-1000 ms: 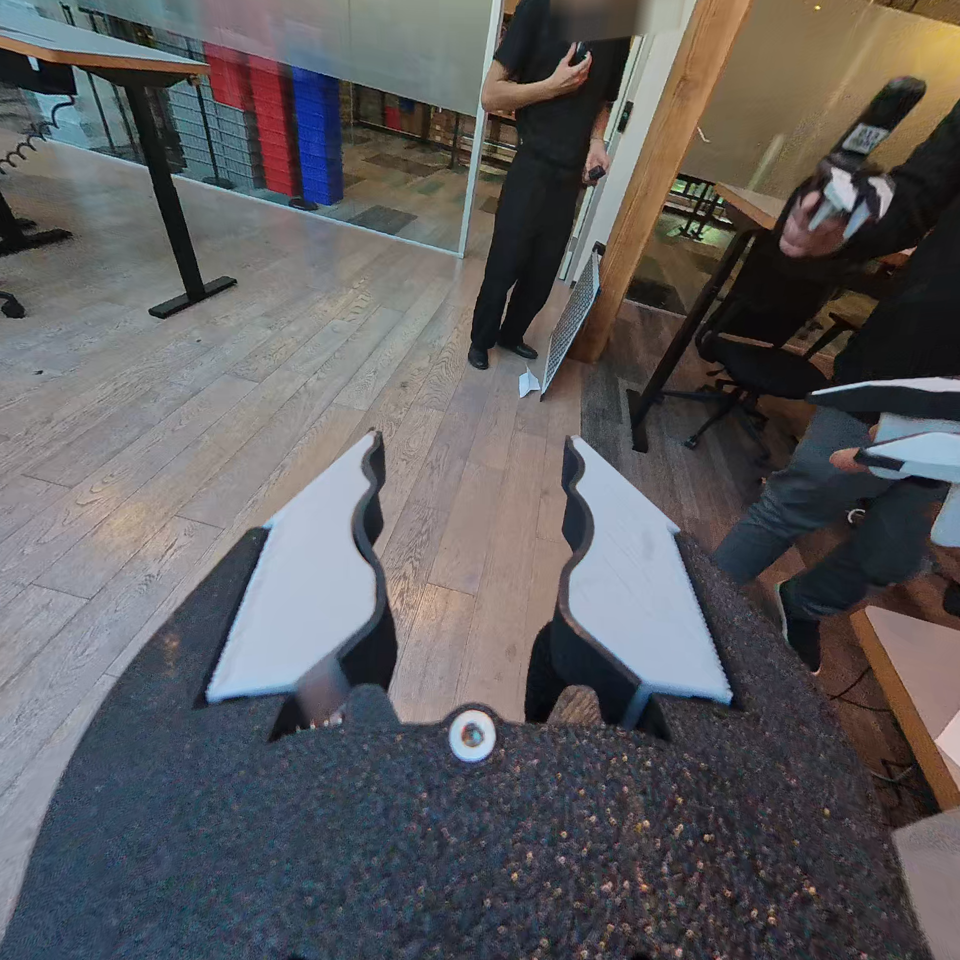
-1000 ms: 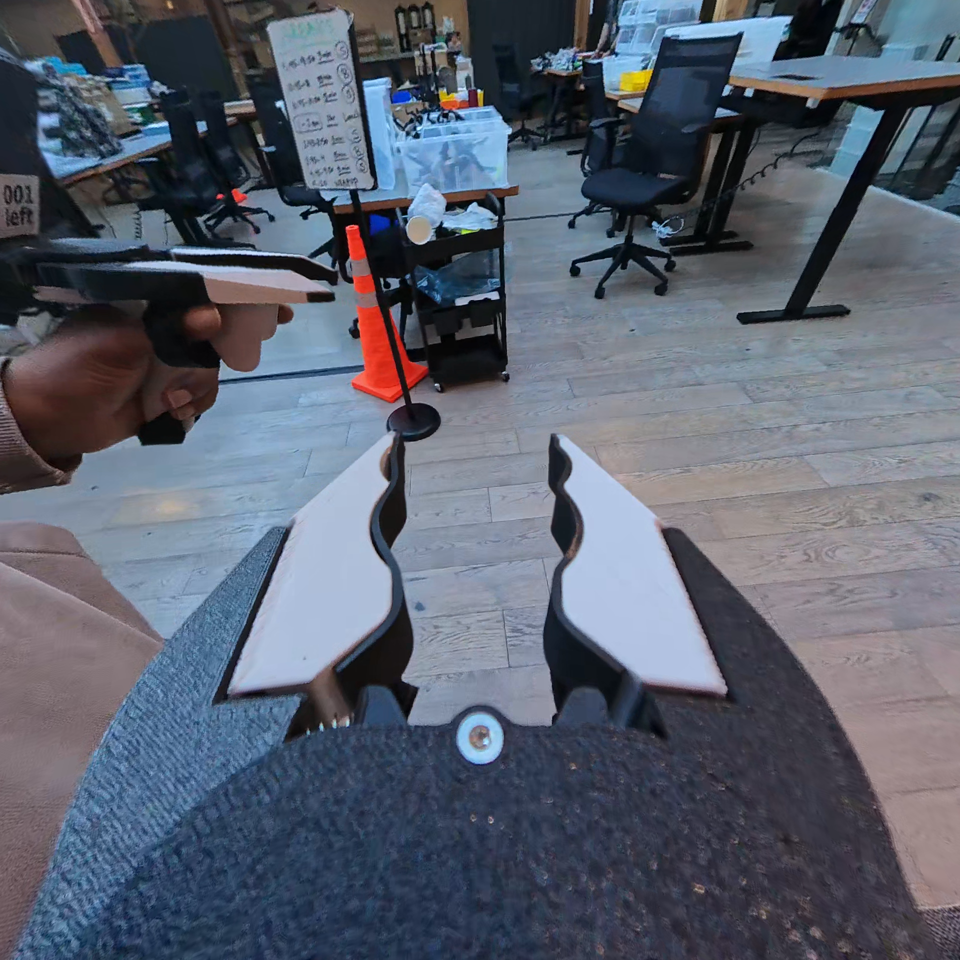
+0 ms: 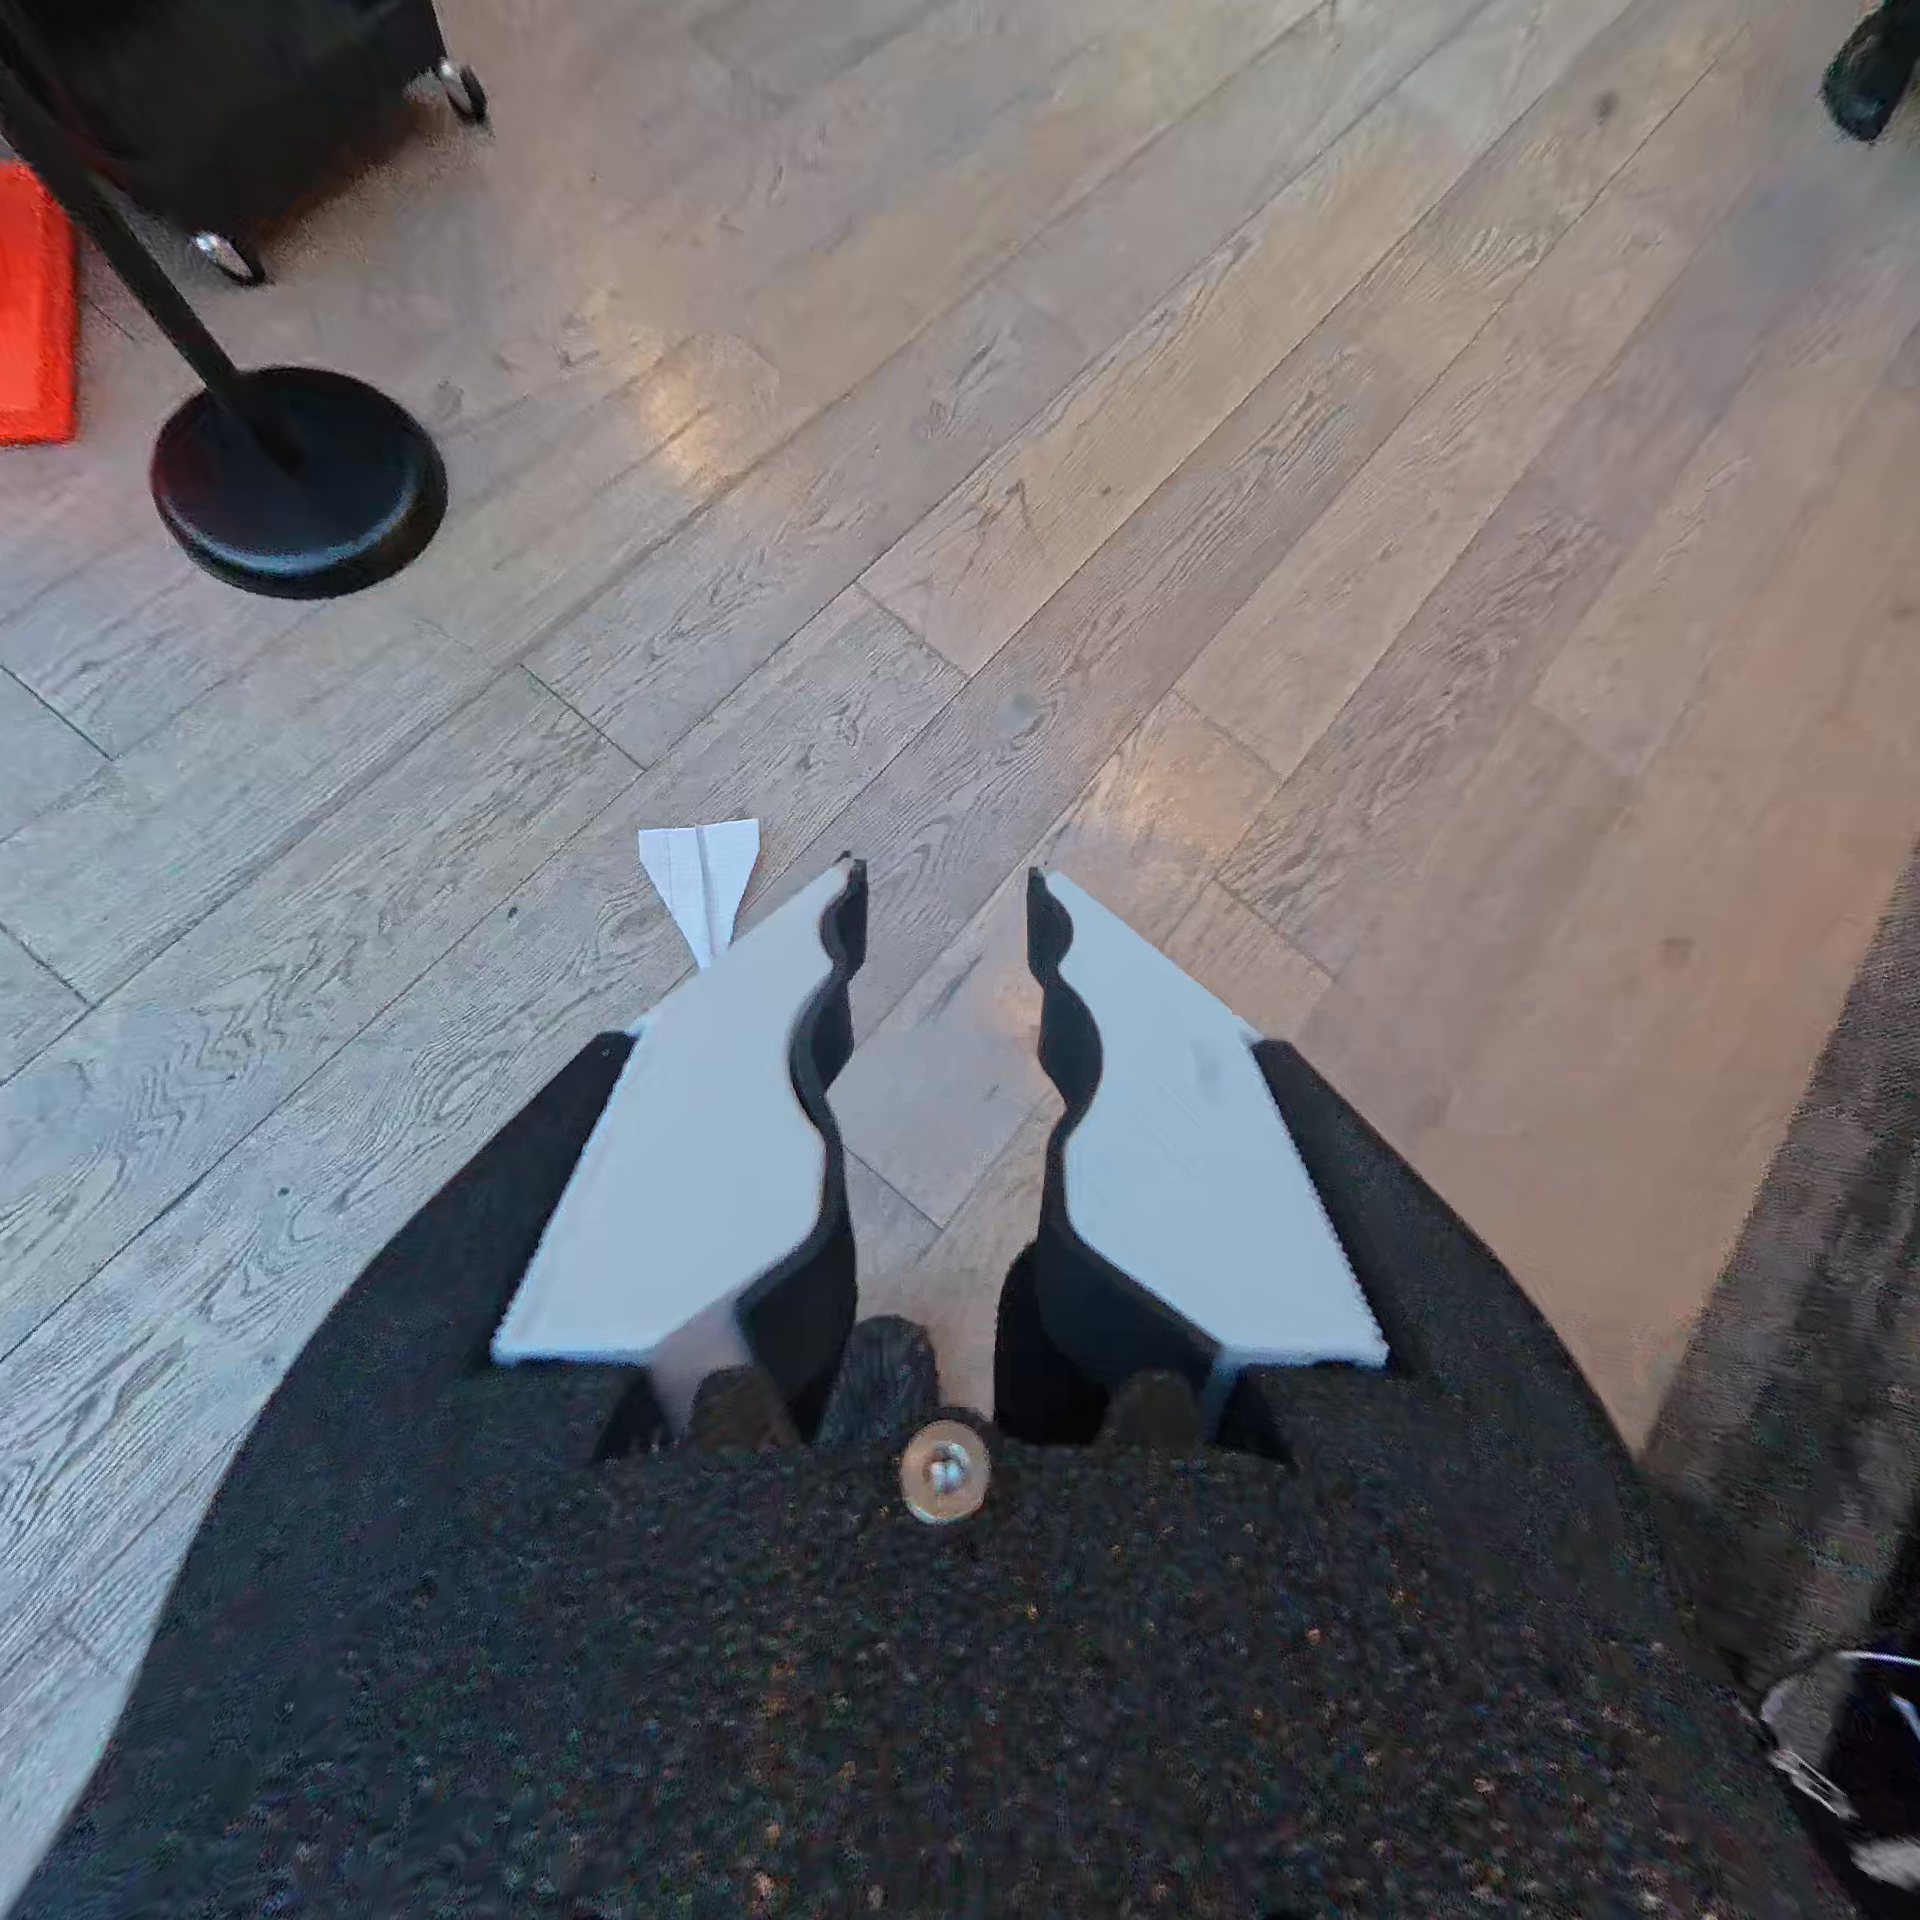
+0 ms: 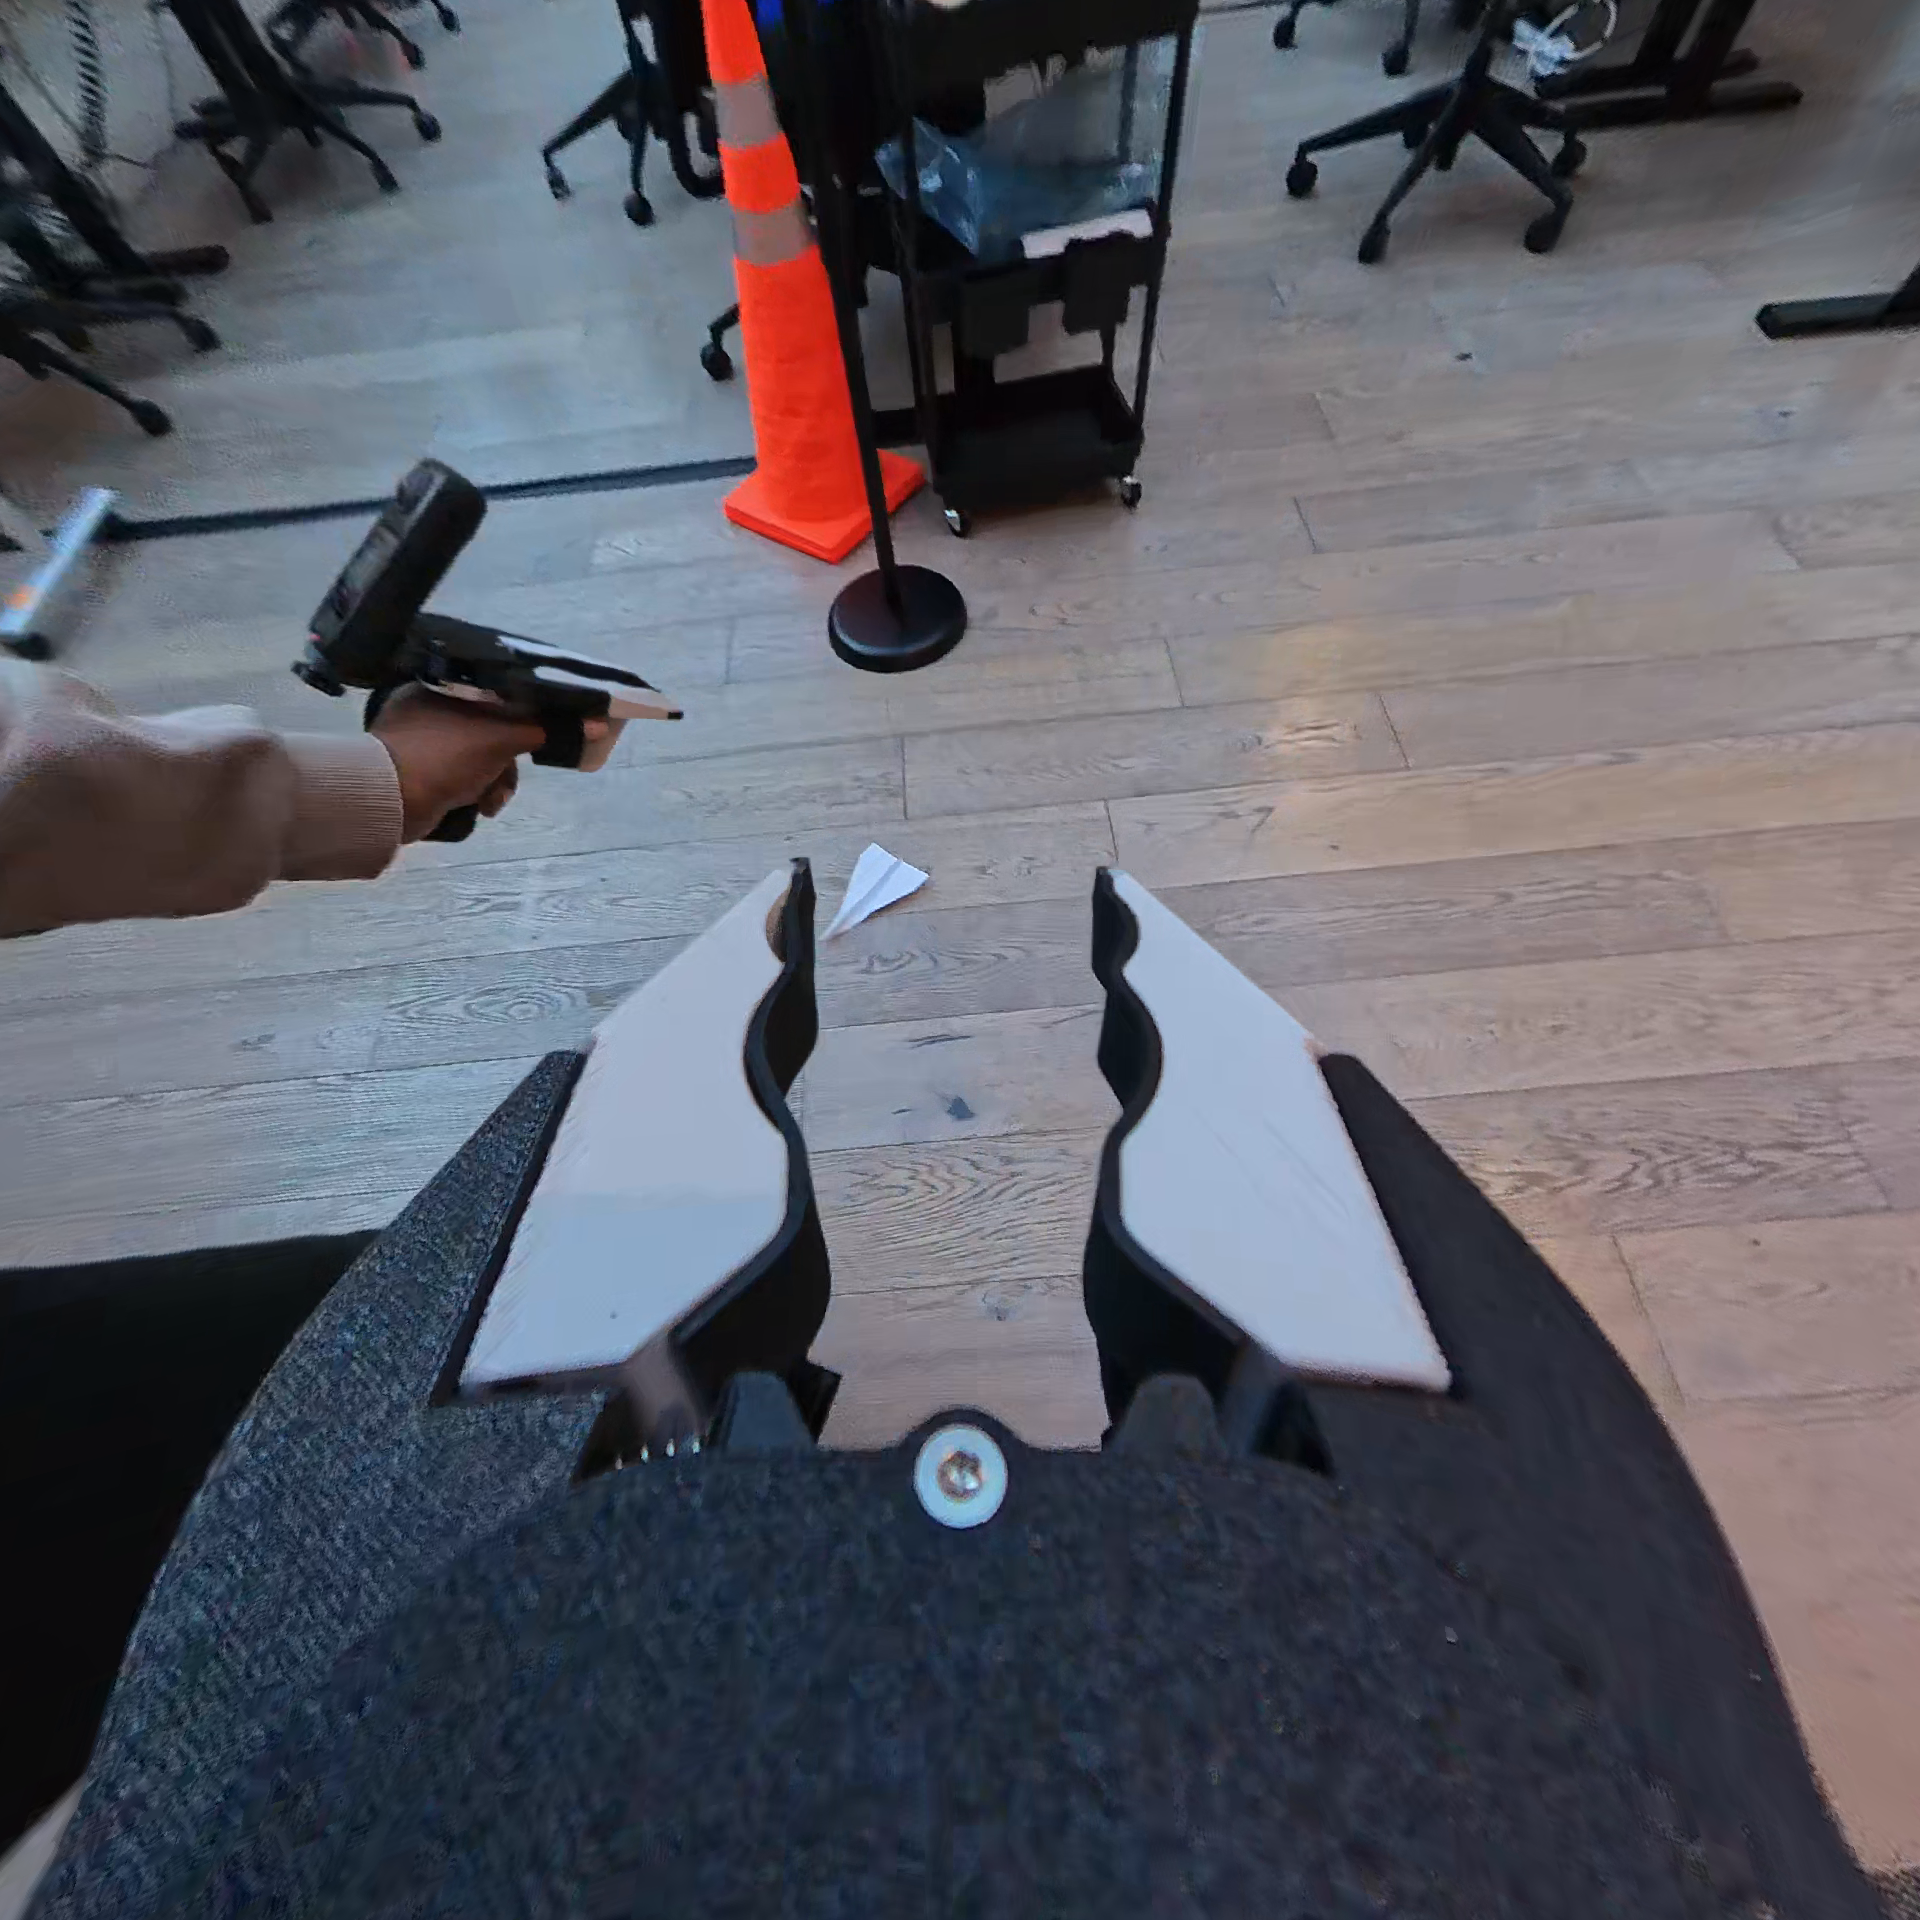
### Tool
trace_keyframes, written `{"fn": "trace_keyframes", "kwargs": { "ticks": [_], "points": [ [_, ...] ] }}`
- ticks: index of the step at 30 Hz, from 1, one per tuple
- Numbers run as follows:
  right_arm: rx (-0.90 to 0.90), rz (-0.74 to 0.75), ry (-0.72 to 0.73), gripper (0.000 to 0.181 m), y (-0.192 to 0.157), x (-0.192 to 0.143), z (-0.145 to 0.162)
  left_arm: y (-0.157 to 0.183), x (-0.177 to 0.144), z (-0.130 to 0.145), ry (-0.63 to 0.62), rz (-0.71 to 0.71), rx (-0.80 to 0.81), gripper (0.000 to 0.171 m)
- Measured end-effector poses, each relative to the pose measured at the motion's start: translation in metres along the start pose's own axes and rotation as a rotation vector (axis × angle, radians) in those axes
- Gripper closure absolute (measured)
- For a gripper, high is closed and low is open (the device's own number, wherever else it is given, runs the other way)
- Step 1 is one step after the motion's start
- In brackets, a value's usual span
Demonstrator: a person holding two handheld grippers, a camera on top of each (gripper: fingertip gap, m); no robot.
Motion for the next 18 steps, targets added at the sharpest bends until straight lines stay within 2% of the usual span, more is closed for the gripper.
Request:
{"fn": "trace_keyframes", "kwargs": {
  "ticks": [3, 5, 7, 9, 11, 13, 16, 18],
  "points": [
    [0.043, 0.089, -0.043, 0.128, 0.01, 0.097, 0.057, -0.045, 0.178, 0.072, -0.053, 0.037, -0.014, 0.149],
    [0.095, 0.112, -0.071, 0.128, 0.007, 0.157, 0.103, -0.062, 0.284, 0.123, -0.1, 0.065, 0.039, 0.15],
    [0.175, 0.102, -0.085, 0.129, -0.002, 0.21, 0.147, -0.074, 0.371, 0.169, -0.134, 0.073, 0.118, 0.151],
    [0.21, 0.098, -0.13, 0.13, -0.011, 0.253, 0.185, -0.082, 0.437, 0.211, -0.182, 0.064, 0.189, 0.147],
    [0.26, 0.091, -0.145, 0.13, -0.018, 0.287, 0.212, -0.089, 0.483, 0.245, -0.223, 0.054, 0.23, 0.146],
    [0.317, 0.078, -0.142, 0.13, -0.022, 0.313, 0.228, -0.09, 0.513, 0.272, -0.263, 0.054, 0.257, 0.147],
    [0.341, 0.097, -0.14, 0.132, -0.024, 0.331, 0.233, -0.082, 0.535, 0.291, -0.297, 0.066, 0.274, 0.148],
    [0.341, 0.111, -0.143, 0.133, -0.025, 0.336, 0.228, -0.083, 0.543, 0.294, -0.309, 0.03, 0.302, 0.155]
  ]
}}
Point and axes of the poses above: each gripper's, where its closed fingertips meet, x out along the fingers, z out of its underside, y = z × x across the jaws, the point moved 3 cm from there along -x, back along the fingers, and after that the axes turned 15 degrees about -z, right-handed, at the moved point
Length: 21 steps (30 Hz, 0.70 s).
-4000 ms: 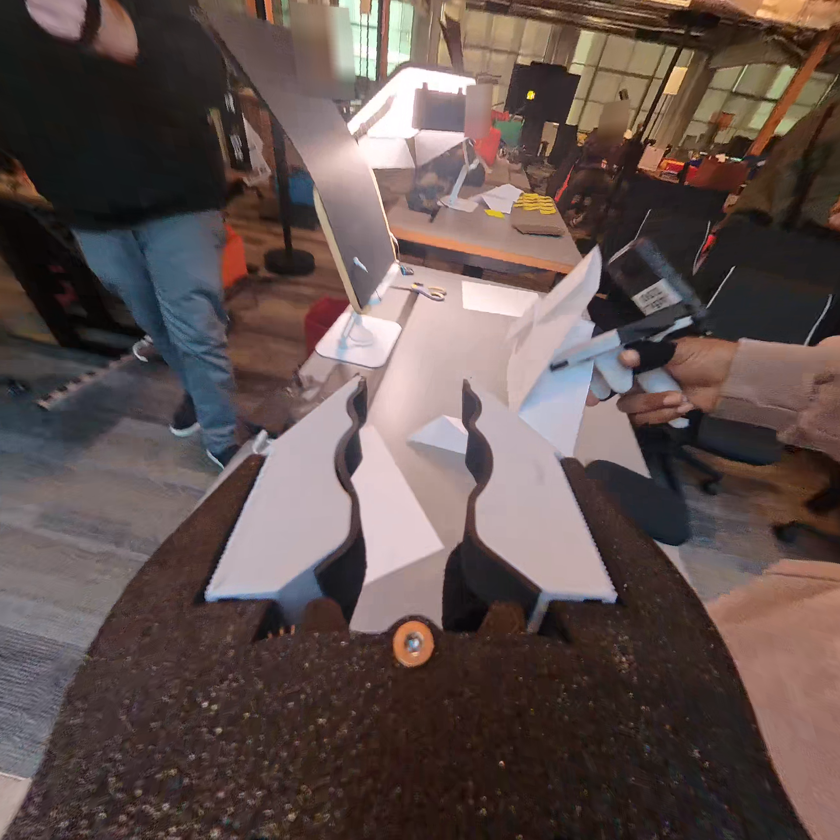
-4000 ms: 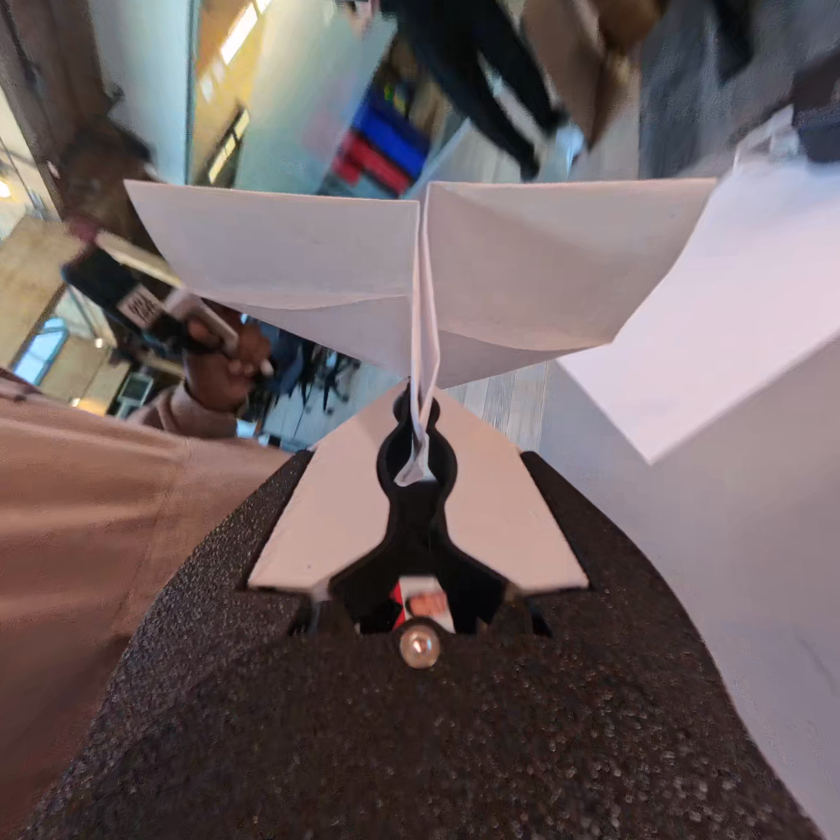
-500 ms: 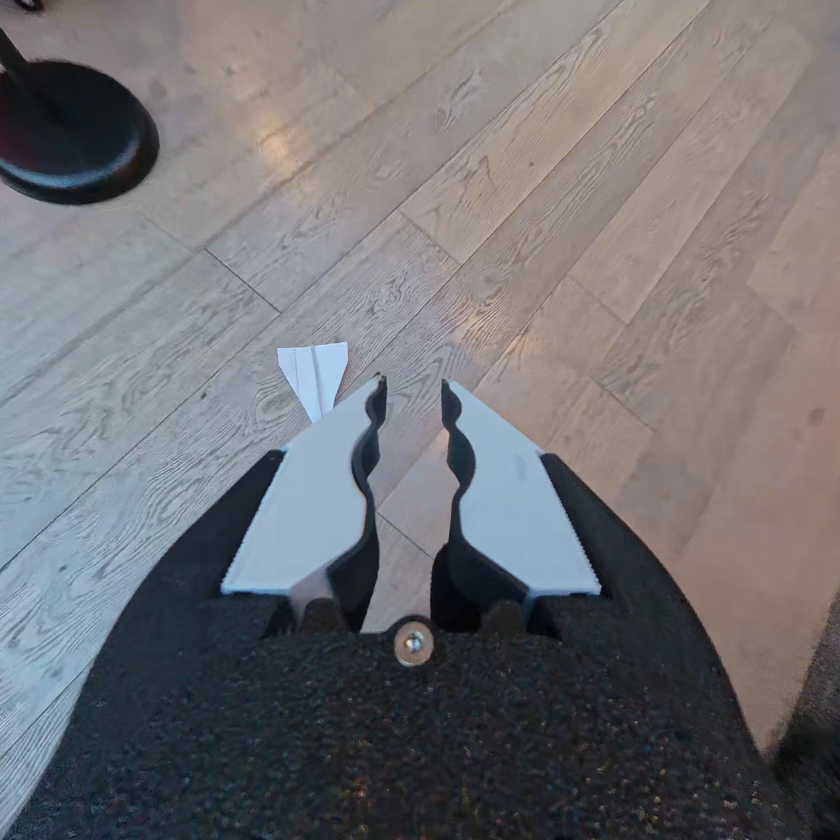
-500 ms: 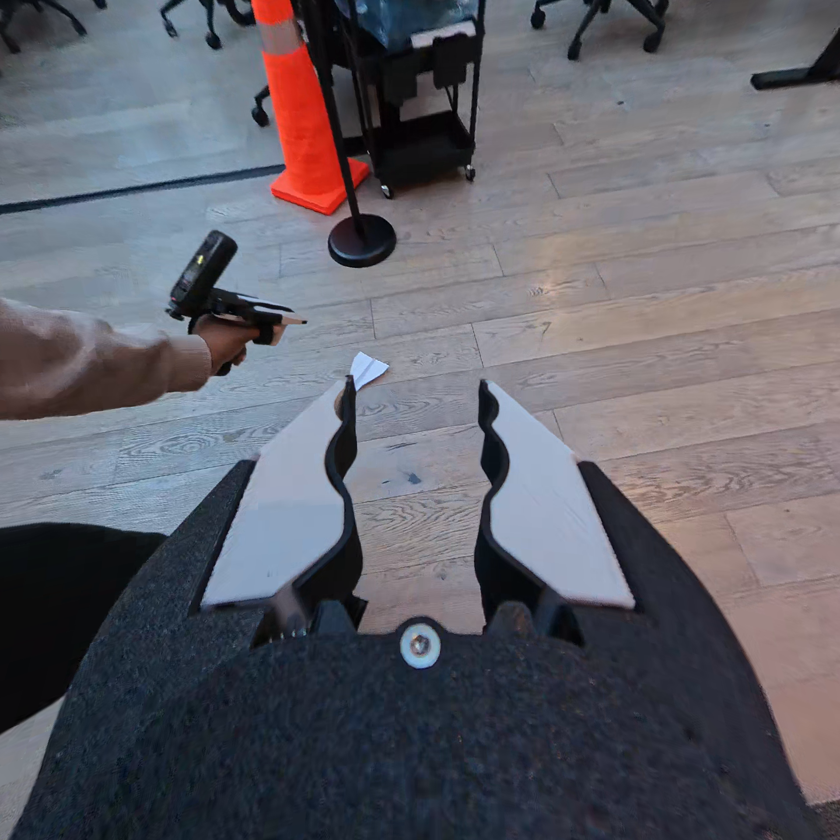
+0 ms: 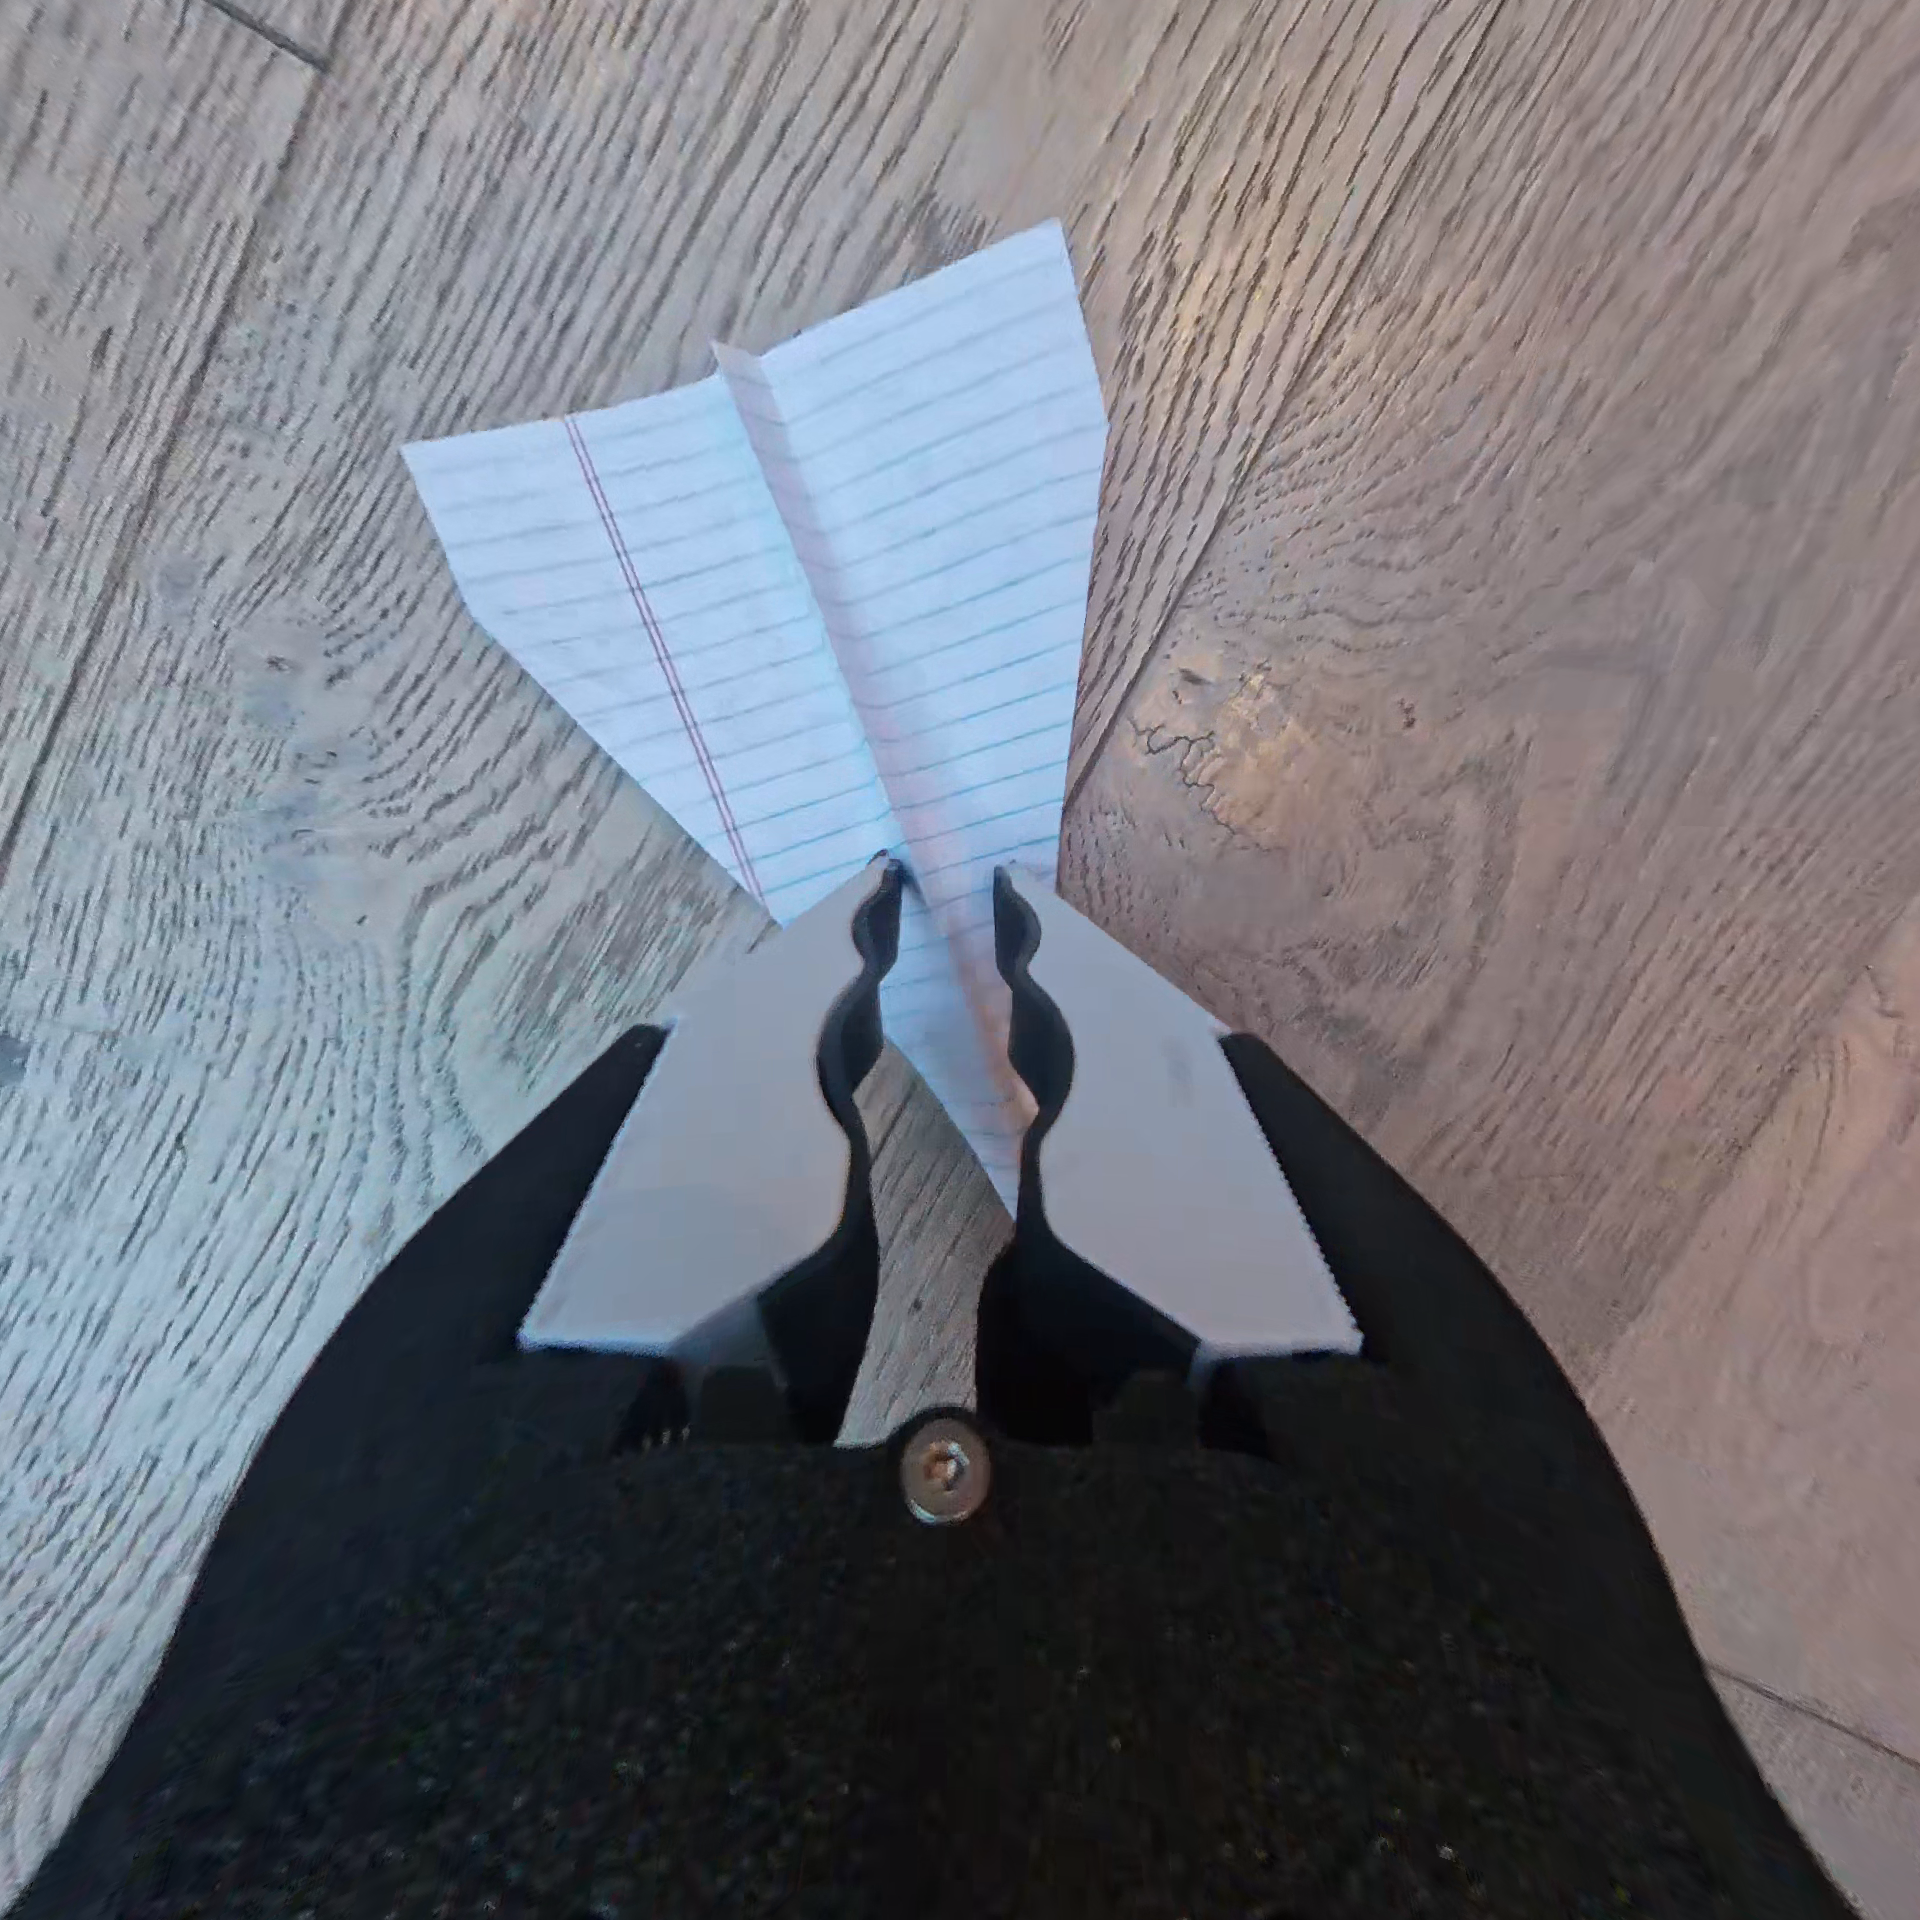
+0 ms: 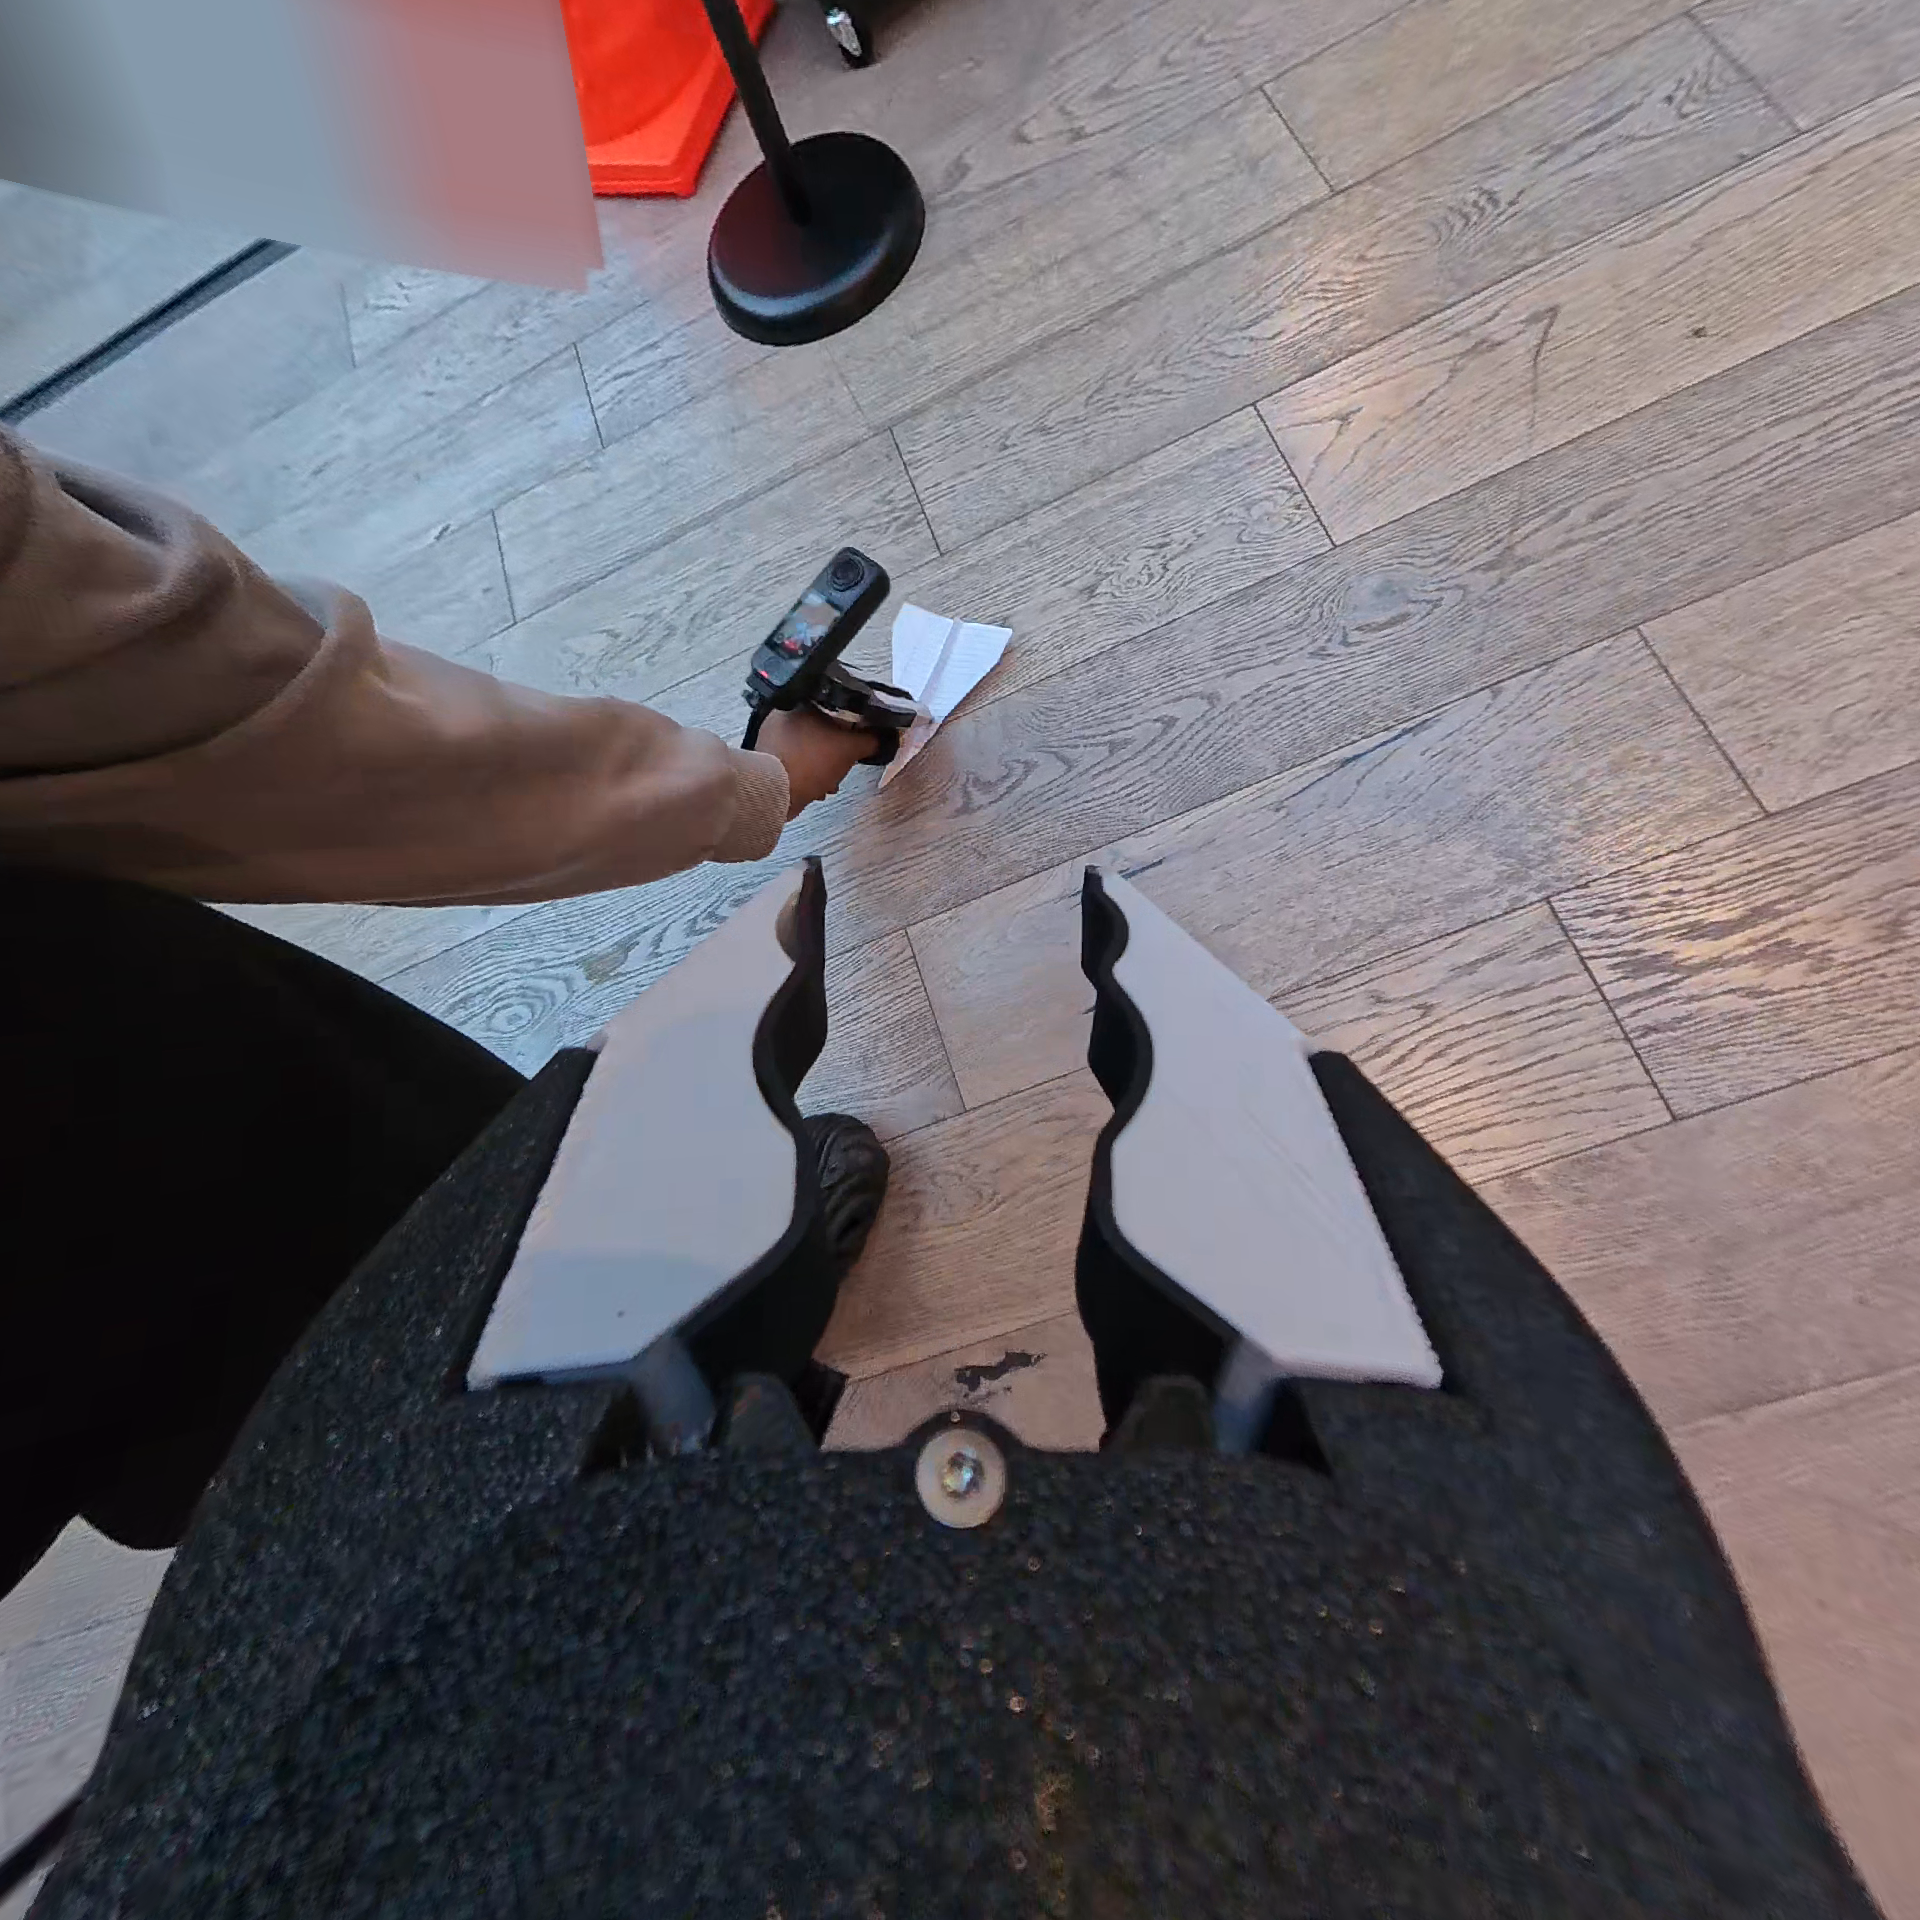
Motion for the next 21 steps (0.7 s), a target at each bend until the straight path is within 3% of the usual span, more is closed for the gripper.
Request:
{"fn": "trace_keyframes", "kwargs": {
  "ticks": [3, 6, 9, 12, 15, 18, 21],
  "points": [
    [-0.019, 0.012, -0.006, 0.135, -0.005, -0.001, -0.013, -0.004, 0.004, -0.002, -0.02, 0.008, -0.04, 0.17],
    [-0.033, 0.013, 0.006, 0.136, -0.012, -0.007, -0.028, -0.003, -0.005, -0.008, -0.026, 0.079, -0.064, 0.171],
    [-0.05, 0.008, 0.037, 0.137, -0.024, -0.017, -0.055, -0.003, -0.062, -0.053, 0.11, 0.225, -0.206, 0.171],
    [-0.074, -0.013, 0.101, 0.135, -0.046, -0.033, -0.105, -0.008, -0.183, -0.134, 0.337, 0.445, -0.365, 0.171],
    [-0.14, -0.041, 0.187, 0.135, -0.076, -0.063, -0.175, -0.022, -0.349, -0.221, 0.575, 0.689, -0.48, 0.171],
    [-0.188, -0.061, 0.301, 0.135, -0.112, -0.116, -0.251, -0.028, -0.525, -0.294, 0.777, 0.84, -0.441, 0.171],
    [-0.219, -0.074, 0.407, 0.134, -0.15, -0.185, -0.312, -0.008, -0.684, -0.345, 0.914, 0.909, -0.305, 0.171]
  ]
}}
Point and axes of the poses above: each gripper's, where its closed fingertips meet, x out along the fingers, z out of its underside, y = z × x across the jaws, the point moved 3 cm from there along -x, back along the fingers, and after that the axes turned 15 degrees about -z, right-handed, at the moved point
